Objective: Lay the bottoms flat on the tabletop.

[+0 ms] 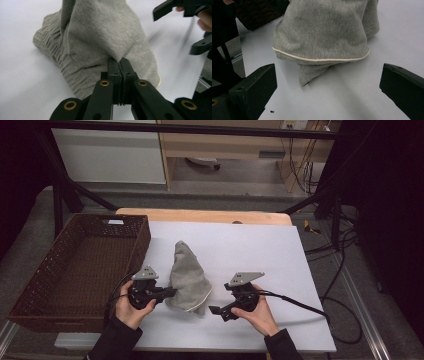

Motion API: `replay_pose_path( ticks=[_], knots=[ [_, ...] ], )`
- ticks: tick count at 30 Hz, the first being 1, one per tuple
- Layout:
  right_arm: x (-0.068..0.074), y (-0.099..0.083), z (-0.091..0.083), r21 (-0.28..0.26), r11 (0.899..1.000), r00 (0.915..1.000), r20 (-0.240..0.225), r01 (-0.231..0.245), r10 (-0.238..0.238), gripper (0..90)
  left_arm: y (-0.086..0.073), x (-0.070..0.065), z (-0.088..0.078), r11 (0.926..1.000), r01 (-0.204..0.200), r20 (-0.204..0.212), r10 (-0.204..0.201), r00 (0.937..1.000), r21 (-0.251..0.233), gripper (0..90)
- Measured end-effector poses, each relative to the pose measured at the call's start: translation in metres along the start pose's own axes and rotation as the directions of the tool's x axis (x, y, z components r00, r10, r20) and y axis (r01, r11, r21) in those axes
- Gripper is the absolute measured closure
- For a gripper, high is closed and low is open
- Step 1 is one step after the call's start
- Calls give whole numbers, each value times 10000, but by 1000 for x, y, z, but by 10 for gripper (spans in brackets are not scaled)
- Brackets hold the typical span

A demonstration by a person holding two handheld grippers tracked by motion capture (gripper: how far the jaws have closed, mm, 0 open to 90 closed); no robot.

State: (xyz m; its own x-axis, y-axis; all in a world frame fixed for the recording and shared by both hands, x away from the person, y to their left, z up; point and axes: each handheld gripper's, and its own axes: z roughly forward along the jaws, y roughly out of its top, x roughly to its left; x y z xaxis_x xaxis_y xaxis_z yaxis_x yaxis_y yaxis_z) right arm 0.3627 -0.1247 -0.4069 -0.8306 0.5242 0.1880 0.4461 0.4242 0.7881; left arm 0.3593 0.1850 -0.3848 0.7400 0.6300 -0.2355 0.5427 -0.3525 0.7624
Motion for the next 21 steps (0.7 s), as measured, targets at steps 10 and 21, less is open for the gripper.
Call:
replay_pose_path(
  ticks=[10, 21],
  knots=[
    [16, 3, 12, 87, 9993, 9994, -40, 350, -350, 62, 8, -11, 4, 9994, -269, 251, 274, 9993, -195, 890],
    [24, 3, 21, -303, 9979, 9981, -218, 571, -578, 333, 17, -26, 18, 9983, -495, 539, 510, 9972, -292, 889]
  ],
)
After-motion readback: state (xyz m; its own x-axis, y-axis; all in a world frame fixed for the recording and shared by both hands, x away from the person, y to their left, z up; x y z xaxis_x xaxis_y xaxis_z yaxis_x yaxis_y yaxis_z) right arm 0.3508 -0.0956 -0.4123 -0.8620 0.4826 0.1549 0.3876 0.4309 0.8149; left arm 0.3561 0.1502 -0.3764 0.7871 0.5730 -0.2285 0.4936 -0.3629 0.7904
